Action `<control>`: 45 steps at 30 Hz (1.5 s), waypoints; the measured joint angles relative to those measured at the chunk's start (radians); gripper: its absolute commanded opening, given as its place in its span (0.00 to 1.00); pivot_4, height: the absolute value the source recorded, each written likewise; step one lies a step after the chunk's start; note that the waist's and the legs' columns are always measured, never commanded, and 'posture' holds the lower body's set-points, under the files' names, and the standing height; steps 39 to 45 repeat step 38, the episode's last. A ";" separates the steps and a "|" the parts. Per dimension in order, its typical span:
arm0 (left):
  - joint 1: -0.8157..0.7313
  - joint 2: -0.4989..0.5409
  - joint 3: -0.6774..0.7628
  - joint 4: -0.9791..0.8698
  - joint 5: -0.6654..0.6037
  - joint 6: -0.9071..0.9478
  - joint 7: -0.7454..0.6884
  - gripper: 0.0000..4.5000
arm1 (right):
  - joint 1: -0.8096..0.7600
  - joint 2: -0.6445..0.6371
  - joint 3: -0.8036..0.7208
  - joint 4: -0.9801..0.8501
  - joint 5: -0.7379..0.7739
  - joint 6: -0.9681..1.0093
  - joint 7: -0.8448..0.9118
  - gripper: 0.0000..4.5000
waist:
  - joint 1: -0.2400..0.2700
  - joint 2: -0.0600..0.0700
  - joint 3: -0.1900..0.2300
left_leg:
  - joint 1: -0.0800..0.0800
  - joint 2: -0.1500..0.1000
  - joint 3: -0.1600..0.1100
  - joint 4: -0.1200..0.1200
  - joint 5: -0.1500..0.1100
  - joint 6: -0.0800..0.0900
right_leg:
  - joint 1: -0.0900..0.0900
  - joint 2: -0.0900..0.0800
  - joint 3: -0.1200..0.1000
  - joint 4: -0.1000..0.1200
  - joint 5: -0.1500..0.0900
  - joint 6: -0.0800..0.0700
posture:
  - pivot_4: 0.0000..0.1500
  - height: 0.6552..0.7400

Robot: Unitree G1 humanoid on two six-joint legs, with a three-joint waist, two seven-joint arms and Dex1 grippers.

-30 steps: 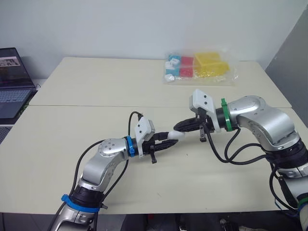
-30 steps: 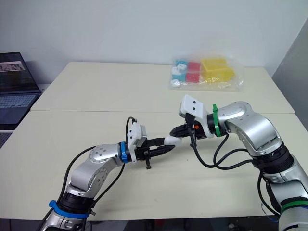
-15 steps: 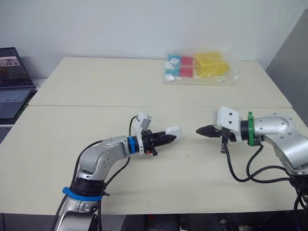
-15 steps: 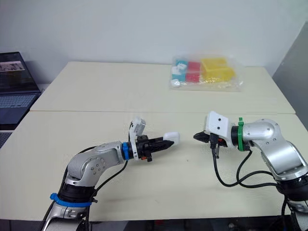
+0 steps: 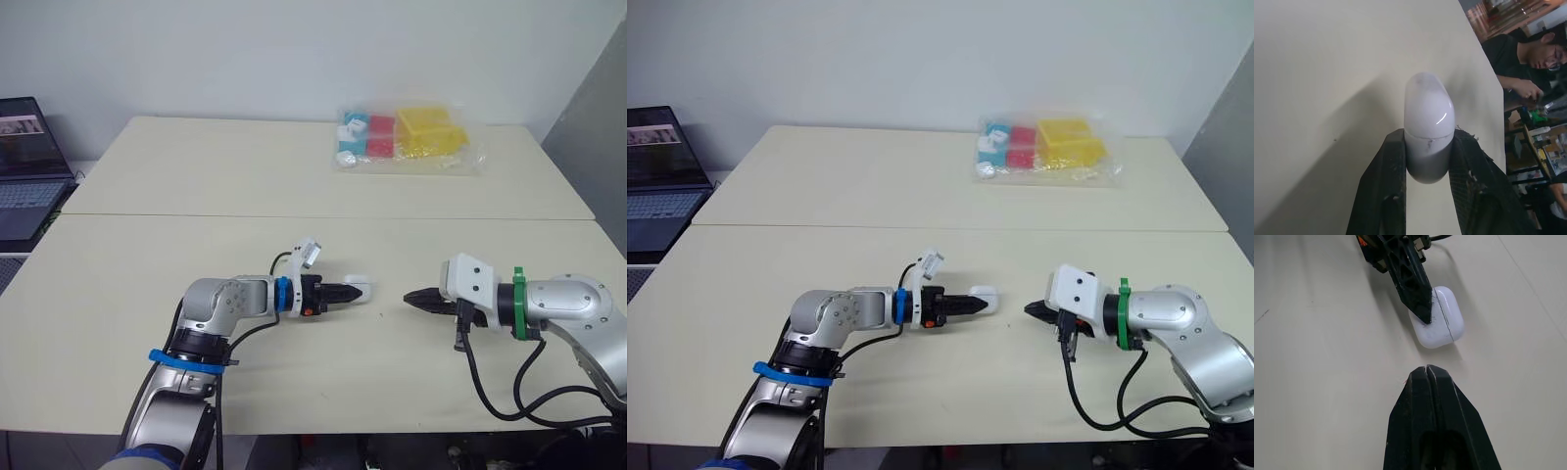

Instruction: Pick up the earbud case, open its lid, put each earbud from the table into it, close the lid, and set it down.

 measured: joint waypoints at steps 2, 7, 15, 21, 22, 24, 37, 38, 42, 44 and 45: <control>-0.008 0.003 0.000 0.019 0.020 -0.005 0.008 0.45 | 0.000 0.000 0.000 -0.003 0.000 0.002 -0.005 0.00 | -0.001 0.000 0.000 | 0.000 0.000 0.000 0.000 0.000 0.000 | 0.000 0.000 0.000 0.000 0.000 0.000 | 1.00 1.00; -0.009 0.034 -0.002 0.013 0.019 -0.007 -0.034 0.79 | -0.001 -0.007 -0.001 -0.003 0.000 0.005 -0.009 0.00 | -0.003 0.000 0.000 | 0.001 0.000 -0.001 0.000 0.000 0.000 | 0.000 0.001 0.000 0.001 0.000 0.000 | 1.00 1.00; 0.151 0.428 -0.154 -0.242 0.169 -0.310 -0.275 1.00 | -0.044 -0.043 -0.011 0.012 0.032 0.025 0.036 0.12 | -0.031 0.000 0.000 | 0.006 0.003 -0.001 -0.006 0.000 0.000 | 0.000 -0.001 0.002 0.001 -0.003 -0.008 | 1.00 1.00; 0.305 0.528 -0.062 -0.273 0.232 -0.551 -0.336 1.00 | -0.057 -0.096 -0.020 0.051 0.031 -0.032 0.104 0.59 | -0.021 0.000 0.000 | 0.004 0.003 0.001 -0.011 0.000 0.000 | -0.002 -0.002 0.001 0.000 -0.003 -0.008 | 1.00 1.00; 0.339 0.529 -0.009 -0.289 0.221 -0.577 -0.338 1.00 | -0.056 -0.109 -0.028 0.053 0.032 -0.046 0.121 0.68 | -0.021 0.000 0.000 | 0.002 0.003 0.001 -0.011 0.000 0.000 | -0.004 -0.002 0.001 -0.001 -0.003 -0.007 | 1.00 1.00; 0.375 0.540 0.061 -0.321 0.206 -0.621 -0.352 1.00 | -0.055 -0.127 -0.042 0.062 0.033 -0.061 0.139 0.83 | -0.020 0.000 0.000 | 0.002 0.003 0.001 -0.012 0.000 0.000 | -0.004 -0.003 0.000 -0.001 -0.004 -0.006 | 1.00 1.00; 0.607 0.650 0.280 -0.494 0.263 -0.762 -0.356 1.00 | -0.009 -0.172 -0.153 0.231 0.002 -0.292 0.224 1.00 | -0.018 0.000 0.000 | 0.003 0.003 0.003 -0.014 0.000 0.000 | -0.002 -0.010 0.000 -0.003 -0.005 -0.004 | 1.00 1.00; 0.608 0.650 0.280 -0.494 0.263 -0.766 -0.355 1.00 | -0.010 -0.171 -0.152 0.239 0.000 -0.301 0.227 1.00 | -0.018 0.000 0.000 | 0.003 0.003 0.003 -0.014 0.000 0.000 | -0.002 -0.010 0.000 -0.002 -0.005 -0.004 | 1.00 1.00; 0.608 0.650 0.280 -0.494 0.263 -0.766 -0.355 1.00 | -0.010 -0.171 -0.152 0.239 0.000 -0.301 0.227 1.00 | -0.018 0.000 0.000 | 0.003 0.003 0.003 -0.014 0.000 0.000 | -0.002 -0.010 0.000 -0.002 -0.005 -0.004 | 1.00 1.00; 0.608 0.650 0.280 -0.494 0.263 -0.766 -0.355 1.00 | -0.010 -0.171 -0.152 0.239 0.000 -0.301 0.227 1.00 | -0.018 0.000 0.000 | 0.003 0.003 0.003 -0.014 0.000 0.000 | -0.002 -0.010 0.000 -0.002 -0.005 -0.004 | 1.00 1.00; 0.608 0.650 0.280 -0.494 0.263 -0.766 -0.355 1.00 | -0.010 -0.171 -0.152 0.239 0.000 -0.301 0.227 1.00 | -0.018 0.000 0.000 | 0.003 0.003 0.003 -0.014 0.000 0.000 | -0.002 -0.010 0.000 -0.002 -0.005 -0.004 | 1.00 1.00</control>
